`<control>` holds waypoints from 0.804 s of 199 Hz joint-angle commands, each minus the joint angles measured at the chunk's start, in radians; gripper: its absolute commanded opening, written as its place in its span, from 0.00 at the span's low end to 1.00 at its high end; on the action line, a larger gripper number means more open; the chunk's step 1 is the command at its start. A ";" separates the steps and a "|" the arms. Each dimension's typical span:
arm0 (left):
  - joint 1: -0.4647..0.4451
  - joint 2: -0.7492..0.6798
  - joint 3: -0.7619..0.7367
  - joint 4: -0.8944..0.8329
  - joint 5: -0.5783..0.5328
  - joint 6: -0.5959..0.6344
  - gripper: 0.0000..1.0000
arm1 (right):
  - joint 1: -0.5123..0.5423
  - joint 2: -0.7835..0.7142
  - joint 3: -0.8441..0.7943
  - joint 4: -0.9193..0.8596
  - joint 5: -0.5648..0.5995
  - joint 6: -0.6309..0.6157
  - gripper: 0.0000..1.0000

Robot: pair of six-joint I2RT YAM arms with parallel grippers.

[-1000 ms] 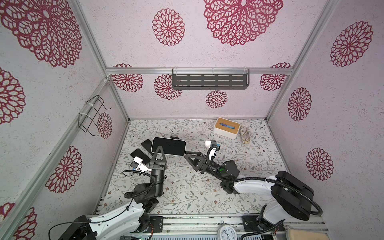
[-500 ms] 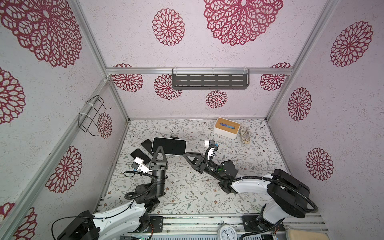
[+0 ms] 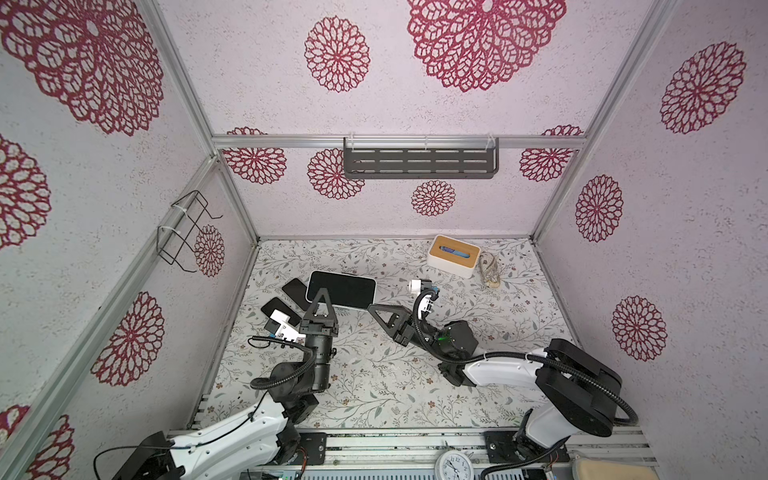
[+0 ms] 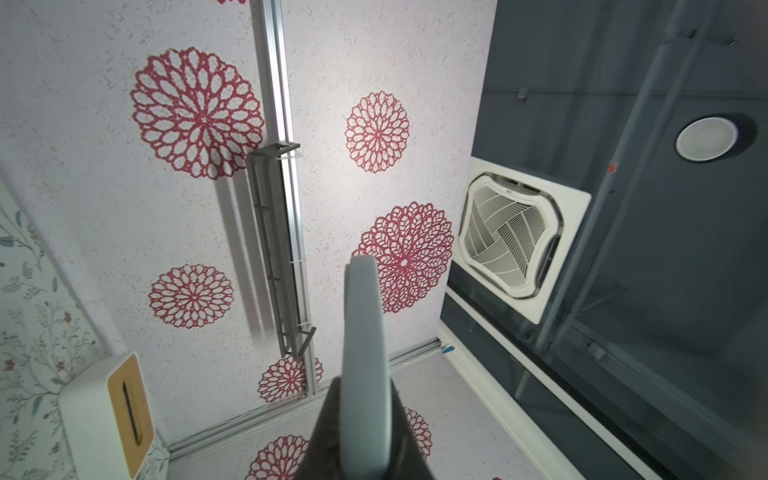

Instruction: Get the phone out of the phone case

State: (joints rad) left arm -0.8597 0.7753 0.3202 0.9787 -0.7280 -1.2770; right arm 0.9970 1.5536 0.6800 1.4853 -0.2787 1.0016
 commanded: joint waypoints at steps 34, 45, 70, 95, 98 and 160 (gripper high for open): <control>0.145 -0.068 0.288 -0.688 0.280 -0.180 0.00 | 0.004 -0.166 0.027 -0.475 -0.287 -0.679 0.01; 0.147 -0.060 0.313 -0.716 0.305 -0.170 0.00 | -0.011 -0.201 0.067 -0.644 -0.236 -0.774 0.02; 0.219 -0.084 0.345 -0.777 0.391 -0.168 0.00 | -0.047 -0.277 0.065 -0.782 -0.149 -0.903 0.14; 0.235 -0.109 0.366 -0.825 0.409 -0.132 0.00 | -0.087 -0.362 0.025 -0.828 -0.099 -0.900 0.38; 0.238 -0.112 0.368 -0.833 0.410 -0.128 0.00 | -0.090 -0.372 0.017 -0.829 -0.093 -0.894 0.41; 0.537 0.071 0.559 -0.795 1.186 0.046 0.00 | -0.315 -0.509 -0.030 -0.856 -0.365 -0.570 0.83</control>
State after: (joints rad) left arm -0.4488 0.7448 0.7418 0.0910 -0.0490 -1.3373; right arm 0.7731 1.0950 0.6281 0.6323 -0.4541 0.2794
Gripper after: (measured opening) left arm 0.131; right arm 0.801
